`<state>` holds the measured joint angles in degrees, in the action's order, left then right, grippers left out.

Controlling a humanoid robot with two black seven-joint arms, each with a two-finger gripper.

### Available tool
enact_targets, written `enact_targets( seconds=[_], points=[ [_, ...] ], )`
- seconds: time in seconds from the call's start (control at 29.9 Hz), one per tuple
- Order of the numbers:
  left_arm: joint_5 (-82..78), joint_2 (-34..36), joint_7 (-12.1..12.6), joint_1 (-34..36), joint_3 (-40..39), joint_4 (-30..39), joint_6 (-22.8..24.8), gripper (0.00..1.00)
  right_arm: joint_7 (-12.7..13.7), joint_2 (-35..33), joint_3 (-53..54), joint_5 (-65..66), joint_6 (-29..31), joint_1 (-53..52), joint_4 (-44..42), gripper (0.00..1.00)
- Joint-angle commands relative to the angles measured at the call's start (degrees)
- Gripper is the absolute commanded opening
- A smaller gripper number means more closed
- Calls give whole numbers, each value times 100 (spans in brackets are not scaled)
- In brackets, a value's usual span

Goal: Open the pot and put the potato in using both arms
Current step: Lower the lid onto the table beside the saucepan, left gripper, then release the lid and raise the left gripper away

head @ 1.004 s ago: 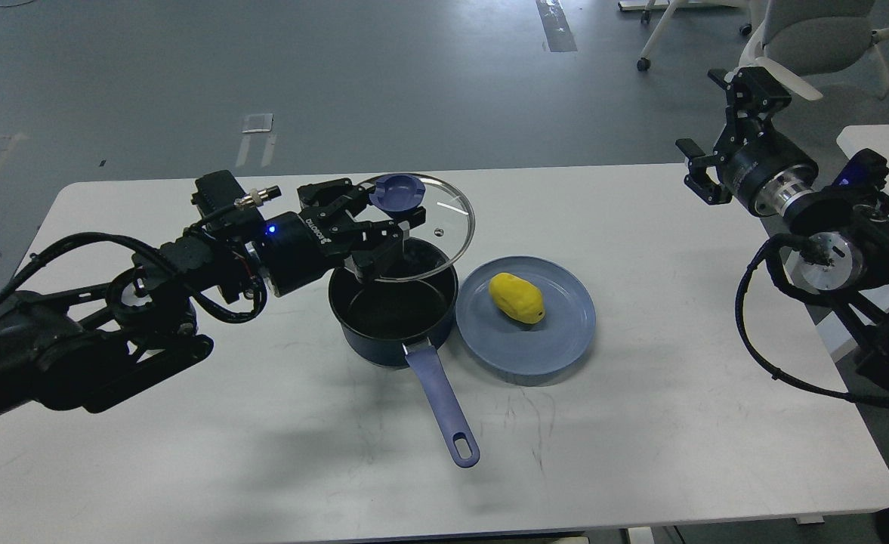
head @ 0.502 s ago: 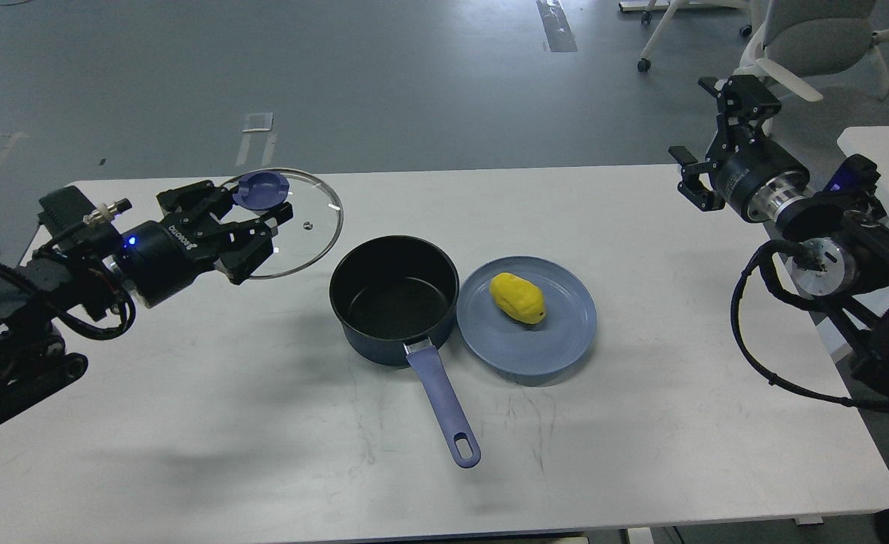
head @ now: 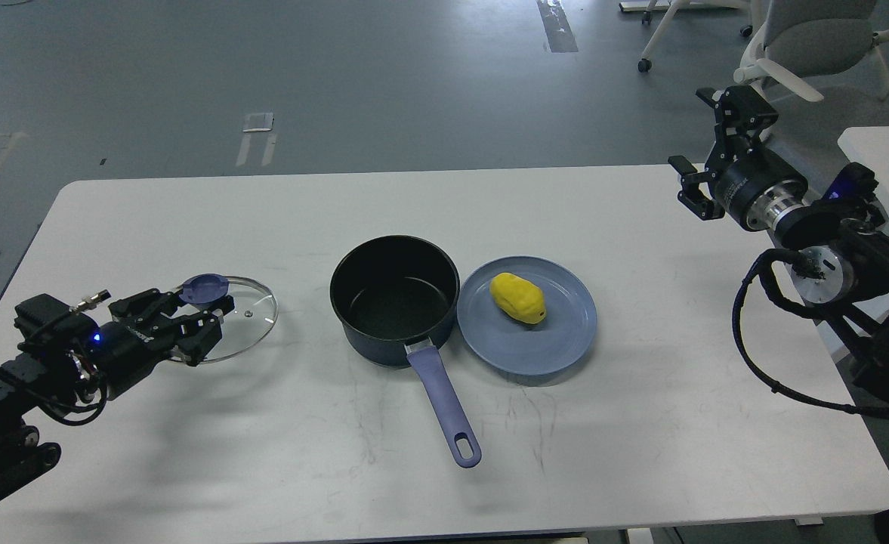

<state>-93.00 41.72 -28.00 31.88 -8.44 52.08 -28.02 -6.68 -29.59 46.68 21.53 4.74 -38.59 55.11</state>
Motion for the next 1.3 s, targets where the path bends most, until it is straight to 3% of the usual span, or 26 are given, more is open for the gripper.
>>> enact_targets(
  seconds=[0.0, 0.1, 0.27, 0.37, 0.43, 0.5, 0.57, 1.07, 1.27],
  points=[
    [28, -164, 0, -42, 0, -57, 2, 8, 0, -3, -1, 0, 0, 10, 0, 100],
    [220, -374, 0, -103, 0, -215, 2, 15, 0, -3, -1, 0, 0, 19, 0, 100],
    [397, -726, 0, -200, 0, -794, 2, 18, 0, -29, -1, 0, 0, 36, -9, 100],
    [536, -850, 0, -200, 0, -1024, 2, 40, 0, -38, -1, 0, 0, 62, -9, 100],
    [686, -868, 0, -200, 0, -1051, 2, 45, 0, -38, 7, 0, 0, 71, -9, 100],
    [836, -885, 0, -200, 9, -1059, 2, 58, 0, -38, -1, 0, 0, 80, -9, 100],
    [863, -885, 0, -191, 0, -1051, 2, 96, 0, -38, -1, 0, 0, 80, -18, 100],
    [1662, -824, 0, -77, -52, -936, 2, 98, 0, -30, -19, 0, 9, 98, -18, 100],
    [2137, -587, 0, 450, -35, -603, 2, 97, 0, -38, -10, -9, 9, 98, 9, 100]
  ],
)
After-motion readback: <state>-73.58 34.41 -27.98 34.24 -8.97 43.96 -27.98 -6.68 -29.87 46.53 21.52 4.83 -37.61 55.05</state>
